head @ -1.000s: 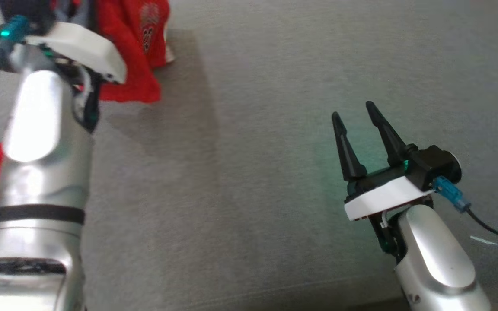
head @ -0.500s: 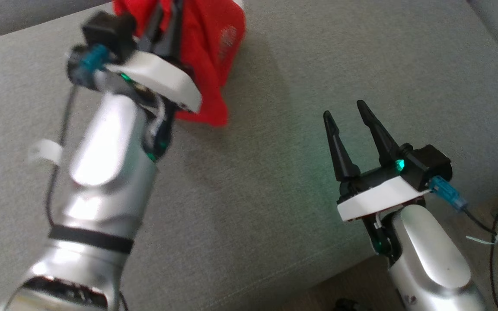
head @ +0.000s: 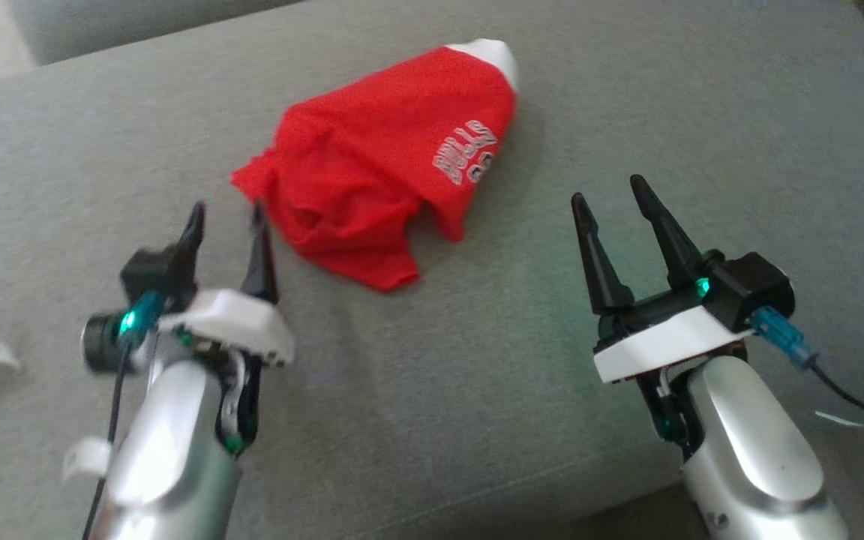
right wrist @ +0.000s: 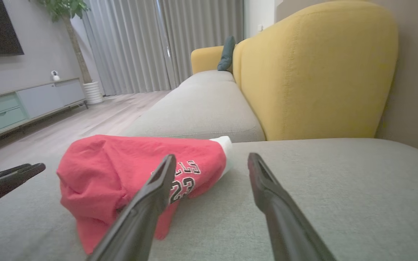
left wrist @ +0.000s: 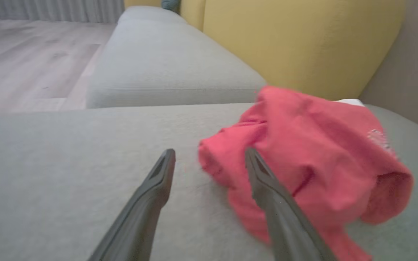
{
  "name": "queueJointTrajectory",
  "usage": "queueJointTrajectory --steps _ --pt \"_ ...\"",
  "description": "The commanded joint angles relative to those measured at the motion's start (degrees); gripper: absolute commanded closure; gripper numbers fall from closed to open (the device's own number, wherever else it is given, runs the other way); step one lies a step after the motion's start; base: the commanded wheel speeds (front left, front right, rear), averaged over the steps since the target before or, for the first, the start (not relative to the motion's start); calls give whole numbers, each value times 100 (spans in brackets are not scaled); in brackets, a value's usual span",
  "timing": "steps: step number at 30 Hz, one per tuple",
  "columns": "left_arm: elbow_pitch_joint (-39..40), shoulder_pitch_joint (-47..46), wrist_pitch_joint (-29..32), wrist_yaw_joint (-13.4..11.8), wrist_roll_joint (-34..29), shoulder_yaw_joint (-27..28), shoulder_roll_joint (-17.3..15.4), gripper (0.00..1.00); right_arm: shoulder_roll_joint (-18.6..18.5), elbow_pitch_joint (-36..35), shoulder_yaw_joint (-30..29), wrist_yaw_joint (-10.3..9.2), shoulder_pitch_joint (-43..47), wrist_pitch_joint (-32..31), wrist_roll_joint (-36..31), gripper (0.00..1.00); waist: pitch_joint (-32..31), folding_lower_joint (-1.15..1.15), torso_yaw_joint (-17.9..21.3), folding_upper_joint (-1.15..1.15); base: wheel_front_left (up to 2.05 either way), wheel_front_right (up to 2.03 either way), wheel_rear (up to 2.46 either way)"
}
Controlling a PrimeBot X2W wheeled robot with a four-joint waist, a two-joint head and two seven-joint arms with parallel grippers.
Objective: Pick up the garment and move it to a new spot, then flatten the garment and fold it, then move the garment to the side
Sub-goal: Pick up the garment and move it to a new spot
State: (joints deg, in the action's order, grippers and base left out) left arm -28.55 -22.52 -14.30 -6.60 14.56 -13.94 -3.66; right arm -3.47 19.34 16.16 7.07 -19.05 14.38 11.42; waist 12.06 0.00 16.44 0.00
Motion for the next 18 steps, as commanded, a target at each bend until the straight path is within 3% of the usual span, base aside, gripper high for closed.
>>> queueJointTrajectory --steps 1,11,18 --pt "293 9 -70 -14 -83 242 -100 0 59 -137 44 42 44 62 -50 0 -157 0 -292 0 0 0 0" --pt "896 1139 -70 97 -508 809 -11 0 59 44 -125 42 190 62 -200 0 -446 0 -1215 0 0 0 0" --pt "1132 1620 -70 138 -565 1022 58 0 59 220 -286 42 323 62 -269 0 -572 0 -1598 0 0 0 0"
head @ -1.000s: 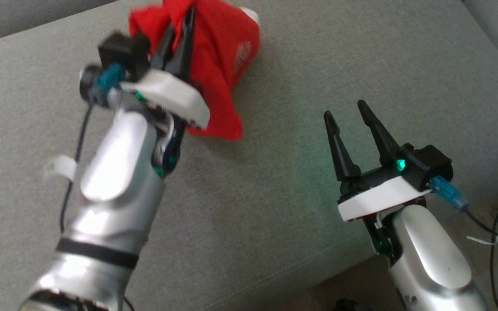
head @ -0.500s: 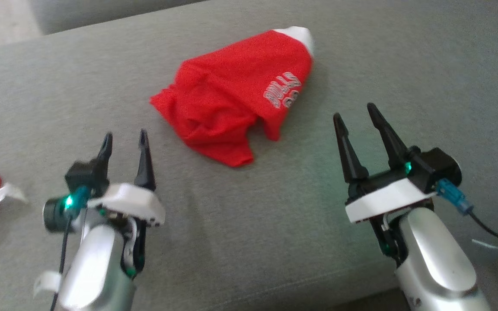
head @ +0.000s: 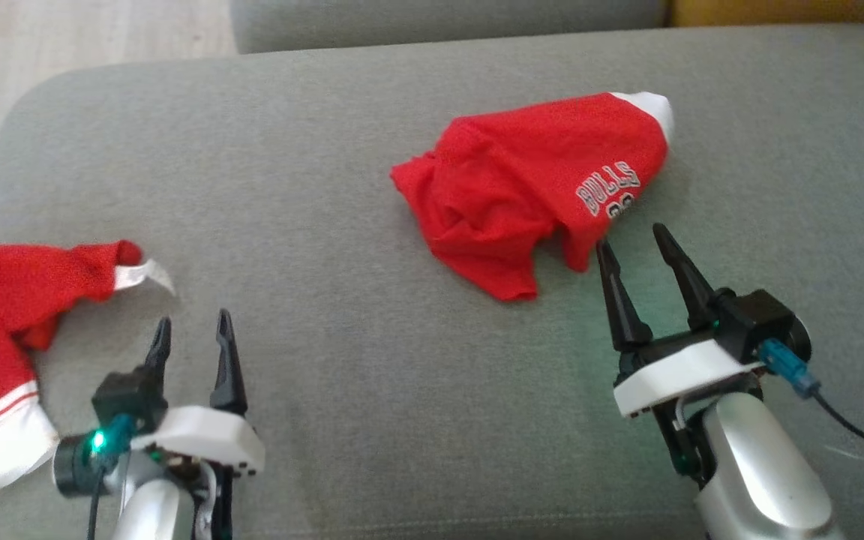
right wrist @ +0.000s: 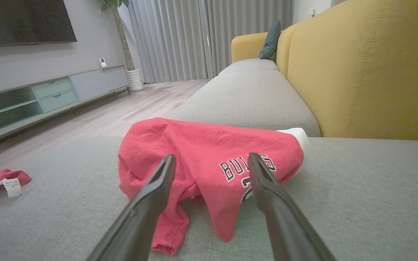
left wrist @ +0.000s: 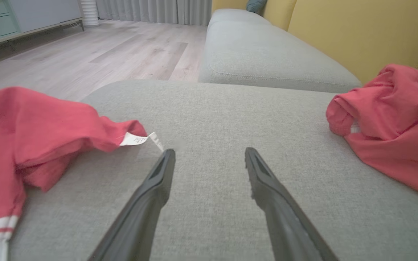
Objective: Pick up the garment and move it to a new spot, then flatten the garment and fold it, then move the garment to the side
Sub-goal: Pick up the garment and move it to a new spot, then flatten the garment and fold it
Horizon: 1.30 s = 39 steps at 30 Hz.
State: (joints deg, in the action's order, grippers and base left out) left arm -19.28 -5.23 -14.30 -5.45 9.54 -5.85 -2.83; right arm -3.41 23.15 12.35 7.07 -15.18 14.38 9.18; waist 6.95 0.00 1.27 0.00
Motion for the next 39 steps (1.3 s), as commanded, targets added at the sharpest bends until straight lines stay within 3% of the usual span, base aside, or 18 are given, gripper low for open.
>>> queueJointTrajectory --steps 1,15,32,33,34,39 --pt "219 -58 -70 26 -54 242 -21 0 53 -143 80 42 -52 62 -54 0 -69 0 -99 0 0 0 0" --pt "275 -103 -70 -32 148 20 -6 0 53 160 -86 42 -96 62 -243 0 98 0 -106 0 0 0 0" --pt "281 -518 -70 -1 327 -552 -5 0 53 1627 -622 42 -1014 62 -755 2 774 0 -667 0 0 0 0" --pt "279 -547 -70 0 332 -544 -5 0 53 1672 -666 42 -1059 62 -770 57 793 0 -689 0 0 0 0" --pt "279 -566 -70 1 333 -533 -5 0 53 1706 -708 42 -1098 62 -774 100 808 0 -704 0 0 0 0" --pt "301 -598 -70 -27 340 -467 -5 0 53 1306 -1095 42 -1241 62 -742 100 834 0 -687 0 0 0 0"
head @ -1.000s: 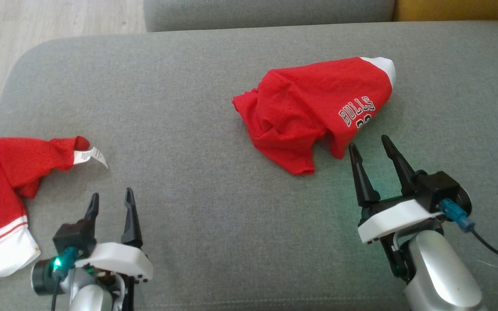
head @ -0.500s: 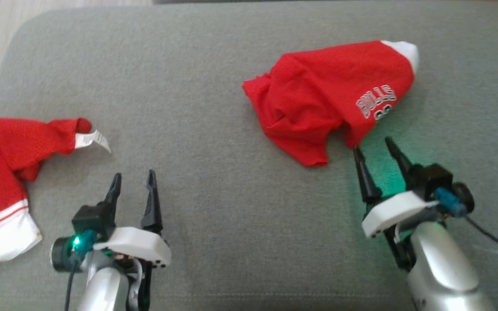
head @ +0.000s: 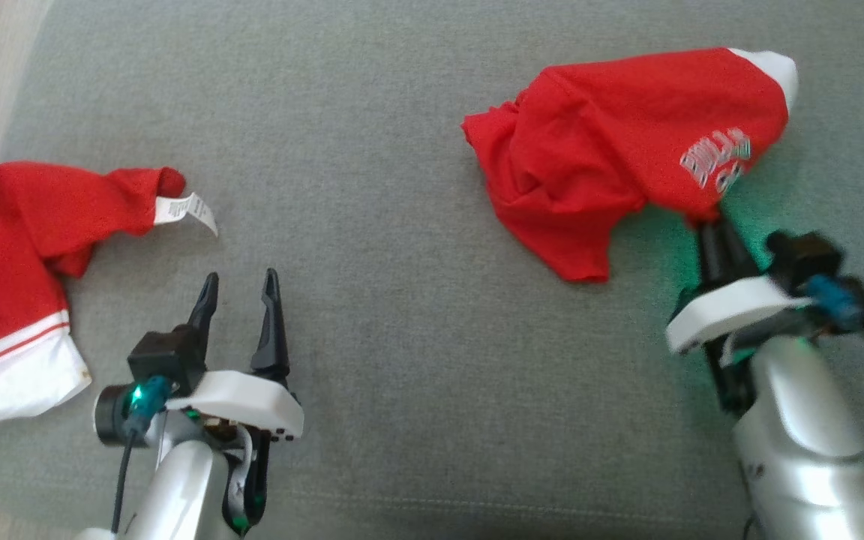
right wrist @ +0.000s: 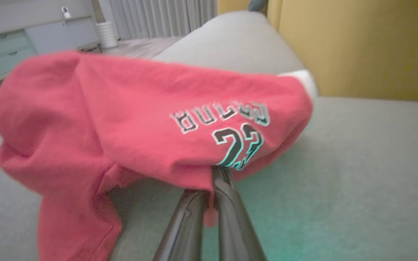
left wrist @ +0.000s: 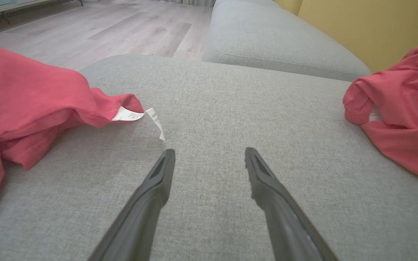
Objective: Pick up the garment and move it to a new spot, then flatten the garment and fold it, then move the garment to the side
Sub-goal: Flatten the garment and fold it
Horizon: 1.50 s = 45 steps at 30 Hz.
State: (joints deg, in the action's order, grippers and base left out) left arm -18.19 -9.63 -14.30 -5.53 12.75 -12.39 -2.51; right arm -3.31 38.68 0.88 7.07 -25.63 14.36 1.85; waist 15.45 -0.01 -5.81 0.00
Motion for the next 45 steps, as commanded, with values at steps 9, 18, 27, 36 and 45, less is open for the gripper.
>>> queueJointTrajectory --steps 9,18,27,36,45 --pt "96 49 -70 -5 197 153 -37 0 -380 -1615 -588 42 -929 63 -537 100 -350 1 453 0 0 0 0" --pt "41 134 -70 -17 258 30 -37 0 -866 -1985 -112 42 -1729 63 -550 100 -598 1 650 0 0 0 0" --pt "-64 289 -70 54 317 -53 -37 0 -457 -1719 1253 42 -1600 63 -420 100 -706 1 485 0 0 0 0" --pt "-156 353 -70 54 389 -198 -37 0 -14 -834 3590 42 -157 63 320 0 -624 1 312 0 0 0 0" --pt "-206 304 -70 64 372 -224 -37 0 -246 -878 3438 42 -29 63 932 0 -685 1 482 0 0 0 0"
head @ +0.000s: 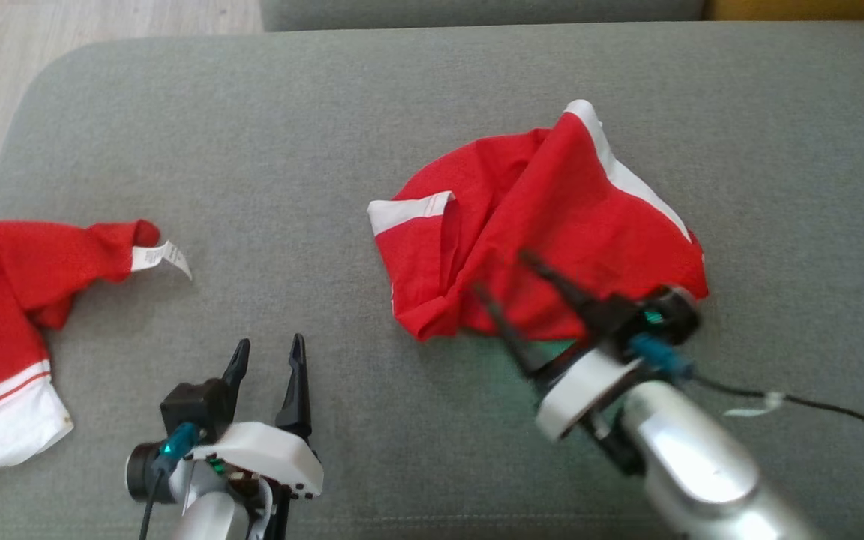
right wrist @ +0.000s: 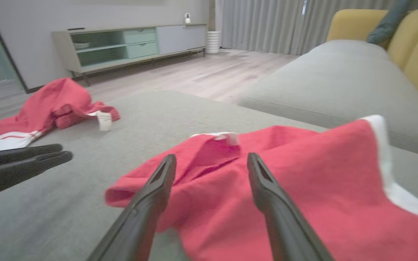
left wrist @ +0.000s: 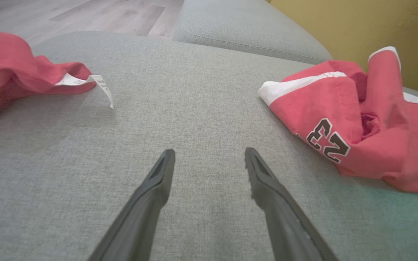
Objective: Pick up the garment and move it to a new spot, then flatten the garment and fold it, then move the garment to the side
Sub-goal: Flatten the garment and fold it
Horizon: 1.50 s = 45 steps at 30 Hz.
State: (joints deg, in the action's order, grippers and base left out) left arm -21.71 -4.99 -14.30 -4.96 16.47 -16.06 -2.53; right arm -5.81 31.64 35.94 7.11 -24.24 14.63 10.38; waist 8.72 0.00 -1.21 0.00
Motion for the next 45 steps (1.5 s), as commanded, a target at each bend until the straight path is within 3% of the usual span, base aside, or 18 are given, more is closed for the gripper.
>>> queueJointTrajectory --steps 1,8,12,20,28,34,45 --pt "146 -162 -70 7 -1 139 -35 0 -20 -172 -197 37 -190 37 124 0 -19 0 31 0 0 0 0" --pt "171 -177 -70 24 -18 43 -35 0 -76 29 -1078 37 -493 37 239 0 0 0 -17 0 0 0 0" --pt "178 -204 -70 44 -31 8 -35 0 -50 191 -1151 37 -653 37 354 0 39 0 -88 0 0 0 0" --pt "229 -313 -70 52 -7 -84 -35 0 151 558 -695 37 -878 34 1027 0 164 0 -285 0 0 0 0" --pt "185 -373 -70 28 131 -230 -35 0 280 721 -43 37 -1123 -130 2185 0 292 0 -548 0 0 0 0" --pt "99 -335 -70 65 113 -440 -35 0 290 944 173 37 -1302 -381 3186 0 358 0 -731 0 0 0 0" --pt "164 -451 -70 25 202 -710 -35 0 292 1606 434 37 -1720 -531 4243 0 481 0 -1005 0 0 0 0"
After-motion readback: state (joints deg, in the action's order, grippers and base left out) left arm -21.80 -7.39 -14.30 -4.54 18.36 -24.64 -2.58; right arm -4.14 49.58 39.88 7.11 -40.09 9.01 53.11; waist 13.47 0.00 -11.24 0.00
